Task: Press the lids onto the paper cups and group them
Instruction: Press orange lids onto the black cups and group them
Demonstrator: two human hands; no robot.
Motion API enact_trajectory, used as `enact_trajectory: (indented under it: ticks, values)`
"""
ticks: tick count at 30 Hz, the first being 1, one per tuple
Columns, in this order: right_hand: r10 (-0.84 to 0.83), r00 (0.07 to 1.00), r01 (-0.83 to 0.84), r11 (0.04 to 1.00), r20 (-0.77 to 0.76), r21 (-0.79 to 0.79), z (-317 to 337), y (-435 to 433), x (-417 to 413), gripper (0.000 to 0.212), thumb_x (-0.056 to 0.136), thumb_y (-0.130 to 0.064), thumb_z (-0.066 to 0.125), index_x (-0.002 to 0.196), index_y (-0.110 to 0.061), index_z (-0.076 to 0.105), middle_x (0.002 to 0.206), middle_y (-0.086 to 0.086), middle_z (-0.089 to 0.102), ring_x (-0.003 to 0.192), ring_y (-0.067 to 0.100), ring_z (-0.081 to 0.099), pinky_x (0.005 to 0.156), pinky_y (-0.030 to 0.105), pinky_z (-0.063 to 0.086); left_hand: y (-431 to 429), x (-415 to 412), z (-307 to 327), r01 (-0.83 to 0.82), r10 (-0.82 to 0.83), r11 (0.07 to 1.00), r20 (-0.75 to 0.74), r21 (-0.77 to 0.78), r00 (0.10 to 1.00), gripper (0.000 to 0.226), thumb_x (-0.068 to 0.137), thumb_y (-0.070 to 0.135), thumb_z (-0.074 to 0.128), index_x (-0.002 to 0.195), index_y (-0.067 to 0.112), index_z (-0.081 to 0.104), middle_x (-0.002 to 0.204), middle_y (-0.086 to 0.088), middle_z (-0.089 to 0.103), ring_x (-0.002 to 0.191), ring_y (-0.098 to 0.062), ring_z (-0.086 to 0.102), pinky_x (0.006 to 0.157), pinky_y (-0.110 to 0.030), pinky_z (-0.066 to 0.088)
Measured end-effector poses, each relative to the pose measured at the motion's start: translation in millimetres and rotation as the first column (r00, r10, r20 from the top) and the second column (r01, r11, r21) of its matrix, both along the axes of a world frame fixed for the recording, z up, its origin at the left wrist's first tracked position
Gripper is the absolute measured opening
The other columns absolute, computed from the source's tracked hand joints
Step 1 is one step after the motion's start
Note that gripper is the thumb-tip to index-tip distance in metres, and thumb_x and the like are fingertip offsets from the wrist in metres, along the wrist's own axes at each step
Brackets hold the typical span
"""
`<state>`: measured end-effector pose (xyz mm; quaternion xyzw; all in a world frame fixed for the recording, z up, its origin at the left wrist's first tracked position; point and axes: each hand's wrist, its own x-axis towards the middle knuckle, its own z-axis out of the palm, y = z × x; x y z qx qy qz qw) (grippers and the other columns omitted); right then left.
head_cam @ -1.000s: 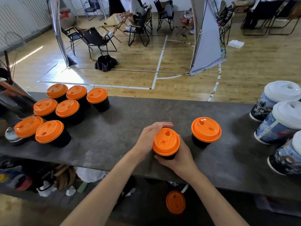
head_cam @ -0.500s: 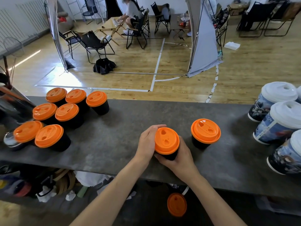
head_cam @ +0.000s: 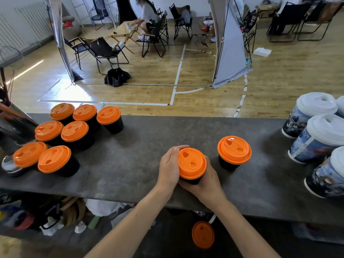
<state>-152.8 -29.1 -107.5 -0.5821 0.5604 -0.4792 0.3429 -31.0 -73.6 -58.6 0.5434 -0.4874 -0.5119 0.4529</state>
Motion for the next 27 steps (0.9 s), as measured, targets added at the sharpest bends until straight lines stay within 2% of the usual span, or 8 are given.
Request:
enact_trajectory:
  ticks: [5,7,9,12,15,20,22,27]
  values:
    - [0.0,1.0,-0.001,1.0,-0.032,-0.01,-0.6,-2.5,-2.1,0.072,0.063,-0.045,0.091,0.123,-0.038,0.051,0.117,-0.018,0.059,0.112,-0.009,0.057,0.089,0.005,0.041,-20.7,13.6,19.4,0.333,-0.337,0.941,0.08,0.052,0.938,0.044,0.108,0.016,0.036,0.111,0.012,0.08,0.112,0.002,0.078,0.106,-0.004,0.07,0.085,-0.008,0.047]
    - [-0.007,1.0,0.007,1.0,-0.024,-0.013,-1.2,-2.2,-0.6,0.078,0.062,-0.049,0.091,0.127,-0.032,0.051,0.12,-0.019,0.059,0.115,-0.009,0.057,0.091,0.006,0.042,-18.1,15.0,18.2,0.287,-0.288,0.958,0.053,0.019,0.956,0.043,0.107,0.014,0.037,0.11,0.011,0.08,0.114,0.002,0.078,0.109,-0.007,0.069,0.091,-0.013,0.048]
    - [-0.015,1.0,0.015,1.0,-0.001,-0.012,-1.2,-0.9,0.8,0.085,0.062,-0.053,0.092,0.132,-0.033,0.049,0.127,-0.023,0.059,0.12,-0.009,0.056,0.094,0.006,0.042,-5.8,9.6,8.3,0.091,-0.091,0.996,-0.004,-0.012,0.996,0.04,0.107,0.013,0.04,0.107,0.012,0.079,0.11,0.003,0.078,0.106,-0.006,0.07,0.088,-0.016,0.049]
    - [0.006,1.0,-0.006,1.0,-0.017,-0.012,0.0,0.9,1.3,0.08,0.065,-0.058,0.088,0.131,-0.041,0.046,0.129,-0.025,0.057,0.12,-0.009,0.056,0.094,0.006,0.042,12.9,1.5,-7.4,-0.162,0.161,0.986,-0.013,-0.046,0.987,0.038,0.111,0.02,0.039,0.109,0.016,0.076,0.109,0.002,0.076,0.106,-0.009,0.069,0.09,-0.023,0.052]
    - [-0.006,1.0,0.006,1.0,-0.024,0.01,1.6,0.6,0.9,0.072,0.066,-0.056,0.087,0.125,-0.049,0.046,0.124,-0.026,0.059,0.116,-0.012,0.057,0.091,0.004,0.042,1.1,2.5,-2.5,-0.08,0.08,0.997,-0.001,-0.022,0.997,0.037,0.109,0.018,0.041,0.106,0.014,0.078,0.109,0.0,0.077,0.107,-0.013,0.07,0.094,-0.028,0.052]
    - [0.0,0.998,0.0,1.0,-0.059,-0.012,3.3,0.8,1.2,0.071,0.07,-0.044,0.09,0.124,-0.058,0.046,0.125,-0.023,0.061,0.118,-0.011,0.055,0.093,0.003,0.04,-23.3,19.1,12.3,0.301,-0.301,0.954,-0.03,-0.002,0.953,0.042,0.11,0.015,0.036,0.114,0.006,0.077,0.116,-0.001,0.078,0.108,-0.009,0.071,0.09,-0.016,0.051]
    - [0.004,0.998,-0.005,1.0,-0.062,-0.01,1.9,0.9,1.3,0.074,0.07,-0.041,0.092,0.127,-0.055,0.046,0.126,-0.023,0.06,0.121,-0.008,0.055,0.094,0.004,0.04,-20.9,21.4,7.9,0.293,-0.294,0.956,-0.051,-0.008,0.955,0.044,0.11,0.017,0.035,0.114,0.009,0.078,0.116,-0.001,0.078,0.112,-0.014,0.07,0.096,-0.02,0.052]
    - [0.0,1.0,0.0,1.0,-0.031,0.011,-0.7,0.4,2.7,0.082,0.07,-0.044,0.094,0.137,-0.042,0.045,0.132,-0.026,0.057,0.125,-0.006,0.055,0.098,0.008,0.043,-11.3,7.6,-7.1,0.101,-0.107,0.992,-0.091,-0.069,0.99,0.044,0.11,0.012,0.035,0.107,0.005,0.078,0.107,-0.006,0.079,0.104,-0.017,0.072,0.088,-0.021,0.052]
